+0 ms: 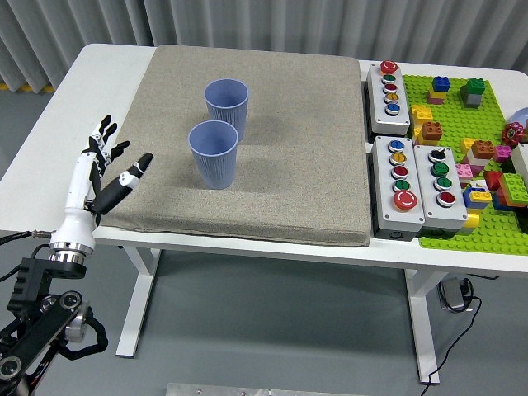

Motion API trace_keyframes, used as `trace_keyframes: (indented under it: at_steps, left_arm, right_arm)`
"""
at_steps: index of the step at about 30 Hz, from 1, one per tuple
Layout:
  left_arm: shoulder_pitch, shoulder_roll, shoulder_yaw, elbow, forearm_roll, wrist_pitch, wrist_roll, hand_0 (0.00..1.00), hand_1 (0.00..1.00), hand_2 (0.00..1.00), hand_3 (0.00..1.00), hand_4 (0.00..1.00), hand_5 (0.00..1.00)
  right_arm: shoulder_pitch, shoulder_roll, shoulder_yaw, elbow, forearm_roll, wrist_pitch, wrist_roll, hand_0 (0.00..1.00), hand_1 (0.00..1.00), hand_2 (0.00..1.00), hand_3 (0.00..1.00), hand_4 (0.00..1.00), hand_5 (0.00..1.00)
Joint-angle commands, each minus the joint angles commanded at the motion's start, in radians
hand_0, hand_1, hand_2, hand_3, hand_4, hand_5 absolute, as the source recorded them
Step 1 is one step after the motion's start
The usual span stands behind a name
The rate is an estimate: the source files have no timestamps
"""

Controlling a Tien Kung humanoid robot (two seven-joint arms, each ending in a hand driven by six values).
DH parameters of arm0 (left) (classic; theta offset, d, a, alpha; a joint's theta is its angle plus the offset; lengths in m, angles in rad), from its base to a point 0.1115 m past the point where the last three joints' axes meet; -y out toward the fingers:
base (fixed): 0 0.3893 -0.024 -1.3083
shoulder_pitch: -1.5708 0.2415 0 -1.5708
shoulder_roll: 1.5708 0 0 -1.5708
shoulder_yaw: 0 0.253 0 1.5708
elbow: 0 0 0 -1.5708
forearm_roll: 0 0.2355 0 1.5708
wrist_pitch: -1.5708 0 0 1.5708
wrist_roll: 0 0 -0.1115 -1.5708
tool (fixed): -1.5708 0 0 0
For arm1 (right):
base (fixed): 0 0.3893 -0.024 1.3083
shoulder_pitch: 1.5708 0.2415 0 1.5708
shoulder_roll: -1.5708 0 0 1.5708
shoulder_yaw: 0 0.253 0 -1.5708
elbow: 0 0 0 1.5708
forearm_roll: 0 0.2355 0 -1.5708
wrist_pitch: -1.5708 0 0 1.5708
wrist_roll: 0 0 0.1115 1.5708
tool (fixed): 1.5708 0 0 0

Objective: Pick cup pour cup place

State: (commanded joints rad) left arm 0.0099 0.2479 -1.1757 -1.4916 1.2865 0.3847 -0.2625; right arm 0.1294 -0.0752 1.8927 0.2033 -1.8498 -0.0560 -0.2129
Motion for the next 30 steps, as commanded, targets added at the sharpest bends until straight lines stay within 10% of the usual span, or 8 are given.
trace_keyframes:
  at_steps: [30]
  left_arm:
    - [-0.046,-0.05,0.103,0.061,0.058,0.062,0.011,0.868,0.89,0.998,0.998,0.974,0.331]
  right_arm:
    - [0.013,0.002,-0.012,0.001,0.024,-0.006,-0.004,0.7,0.706,0.672,0.636,0.058,0.317]
